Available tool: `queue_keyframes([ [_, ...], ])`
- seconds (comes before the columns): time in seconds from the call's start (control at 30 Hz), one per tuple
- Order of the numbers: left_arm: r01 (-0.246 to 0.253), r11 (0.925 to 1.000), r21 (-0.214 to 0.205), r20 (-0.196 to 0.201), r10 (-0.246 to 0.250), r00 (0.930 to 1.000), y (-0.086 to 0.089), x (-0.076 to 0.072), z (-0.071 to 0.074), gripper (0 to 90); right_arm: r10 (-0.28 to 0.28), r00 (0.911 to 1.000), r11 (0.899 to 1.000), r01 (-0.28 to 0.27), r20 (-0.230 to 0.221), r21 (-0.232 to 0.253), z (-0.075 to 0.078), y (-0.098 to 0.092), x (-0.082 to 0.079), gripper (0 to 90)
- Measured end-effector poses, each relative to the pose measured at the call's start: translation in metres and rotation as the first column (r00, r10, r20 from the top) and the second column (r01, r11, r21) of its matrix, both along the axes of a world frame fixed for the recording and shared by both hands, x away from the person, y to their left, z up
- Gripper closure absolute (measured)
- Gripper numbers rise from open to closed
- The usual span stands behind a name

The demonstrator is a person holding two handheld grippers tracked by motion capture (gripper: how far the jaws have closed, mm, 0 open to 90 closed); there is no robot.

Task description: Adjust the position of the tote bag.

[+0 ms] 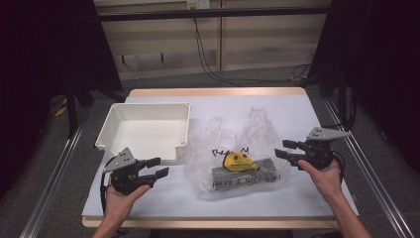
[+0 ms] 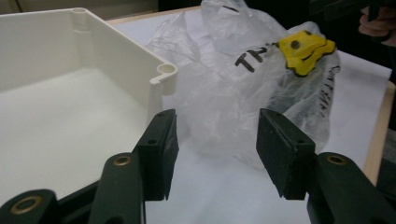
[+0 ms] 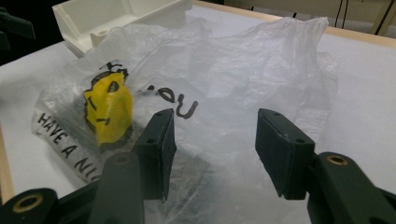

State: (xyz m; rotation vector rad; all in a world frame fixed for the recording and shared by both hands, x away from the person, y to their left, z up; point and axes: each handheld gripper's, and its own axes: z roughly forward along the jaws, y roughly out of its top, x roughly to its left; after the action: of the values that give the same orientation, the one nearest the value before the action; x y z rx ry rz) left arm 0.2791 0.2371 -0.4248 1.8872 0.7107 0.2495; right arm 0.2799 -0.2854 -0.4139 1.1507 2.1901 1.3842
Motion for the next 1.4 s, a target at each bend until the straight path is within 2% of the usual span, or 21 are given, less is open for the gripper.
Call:
queue_keyframes([
  [0.03, 0.003, 1.0, -0.004, -0.017, -0.003, 0.9999, -0.002, 0.003, 0.0, 48.4, 0.005, 1.0, 1.0, -0.005, -0.007, -0.007, -0.001, 0.0, 0.004, 47.7],
  [0.07, -0.002, 0.9999, 0.013, -0.018, 0.003, 0.9998, -0.004, 0.006, 0.0, 48.4, 0.005, 1.0, 1.0, -0.005, -0.007, -0.007, -0.001, 0.0, 0.004, 47.7],
  [0.1, 0.007, 0.9998, 0.02, -0.024, -0.006, 0.9997, -0.008, 0.011, 0.001, 48.6, 0.007, 0.9999, 1.0, -0.008, -0.015, -0.014, 0.0, 0.003, 0.011, 47.7],
  [0.17, 0.008, 0.9998, 0.02, -0.022, -0.008, 0.9997, -0.011, 0.014, 0.002, 49.1, 0.011, 0.9998, 1.0, -0.011, -0.019, -0.018, 0.0, 0.003, 0.013, 47.9],
  [0.2, 0.009, 0.9993, 0.035, -0.02, -0.008, 0.9998, -0.013, 0.016, 0.003, 49.2, 0.012, 0.9996, 1.0, -0.012, -0.025, -0.016, 0.001, 0.005, 0.017, 48.0],
  [0.27, 0.034, 0.9991, 0.026, -0.031, -0.033, 0.999, -0.018, 0.022, 0.005, 49.3, 0.022, 0.9991, 1.0, -0.022, -0.036, -0.01, 0.001, 0.006, 0.024, 48.0],
  [0.3, 0.047, 0.9985, 0.029, -0.031, -0.046, 0.9984, -0.02, 0.025, 0.007, 49.6, 0.024, 0.9989, 1.0, -0.025, -0.041, -0.012, 0.001, 0.007, 0.027, 48.0],
  [0.33, 0.069, 0.9967, 0.041, -0.048, -0.067, 0.9966, -0.025, 0.032, 0.008, 49.4, 0.03, 0.9982, 0.999, -0.032, -0.051, -0.027, 0.001, 0.01, 0.034, 48.0],
  [0.37, 0.072, 0.9962, 0.05, -0.043, -0.07, 0.9966, -0.027, 0.035, 0.01, 49.3, 0.033, 0.998, 0.999, -0.035, -0.054, -0.039, 0.001, 0.012, 0.037, 48.0],
  [0.53, 0.076, 0.9951, 0.064, -0.053, -0.073, 0.996, -0.035, 0.046, 0.015, 50.7, 0.024, 0.9976, 0.999, -0.026, -0.065, -0.034, 0.001, 0.012, 0.048, 49.7],
  [0.57, 0.082, 0.9939, 0.073, -0.065, -0.078, 0.9949, -0.04, 0.052, 0.019, 51.4, 0.017, 0.9976, 0.999, -0.019, -0.067, -0.029, 0.003, 0.01, 0.054, 54.5],
  [0.63, 0.086, 0.9933, 0.077, -0.067, -0.08, 0.9945, -0.043, 0.055, 0.02, 53.9, 0.022, 0.9971, 0.999, -0.024, -0.072, -0.027, 0.005, 0.01, 0.059, 54.8],
  [0.67, 0.089, 0.9917, 0.093, -0.067, -0.083, 0.9943, -0.047, 0.062, 0.022, 54.2, 0.025, 0.9969, 0.999, -0.027, -0.074, -0.032, 0.006, 0.011, 0.061, 55.5],
  [0.83, 0.1, 0.989, 0.108, -0.085, -0.091, 0.9922, -0.057, 0.077, 0.024, 56.3, 0.018, 0.9973, 0.999, -0.02, -0.071, -0.037, 0.01, 0.009, 0.07, 57.0],
  [0.97, 0.102, 0.9858, 0.133, -0.091, -0.09, 0.9917, -0.068, 0.093, 0.026, 61.4, 0.0, 0.9969, 0.999, -0.004, -0.078, -0.05, 0.013, 0.008, 0.087, 54.9],
  [1.0, 0.102, 0.9858, 0.133, -0.091, -0.09, 0.9917, -0.068, 0.093, 0.026, 61.6, 0.0, 0.9969, 0.999, -0.004, -0.078, -0.05, 0.013, 0.008, 0.087, 54.9],
  [1.03, 0.101, 0.9864, 0.129, -0.102, -0.088, 0.9909, -0.073, 0.1, 0.028, 62.6, -0.005, 0.9966, 0.998, 0.0, -0.082, -0.059, 0.014, 0.008, 0.095, 53.7],
  [1.13, 0.103, 0.9865, 0.128, -0.109, -0.089, 0.9901, -0.077, 0.107, 0.031, 64.8, -0.009, 0.9962, 0.998, 0.003, -0.087, -0.066, 0.016, 0.009, 0.104, 53.2],
  [1.3, 0.115, 0.9812, 0.155, -0.122, -0.096, 0.9878, -0.091, 0.122, 0.035, 64.8, -0.003, 0.9946, 0.996, -0.006, -0.103, -0.088, 0.017, 0.013, 0.12, 50.2],
  [1.4, 0.118, 0.9781, 0.172, -0.148, -0.093, 0.9846, -0.098, 0.133, 0.034, 61.4, -0.011, 0.9932, 0.995, 0.0, -0.116, -0.096, 0.016, 0.013, 0.128, 48.6],
])
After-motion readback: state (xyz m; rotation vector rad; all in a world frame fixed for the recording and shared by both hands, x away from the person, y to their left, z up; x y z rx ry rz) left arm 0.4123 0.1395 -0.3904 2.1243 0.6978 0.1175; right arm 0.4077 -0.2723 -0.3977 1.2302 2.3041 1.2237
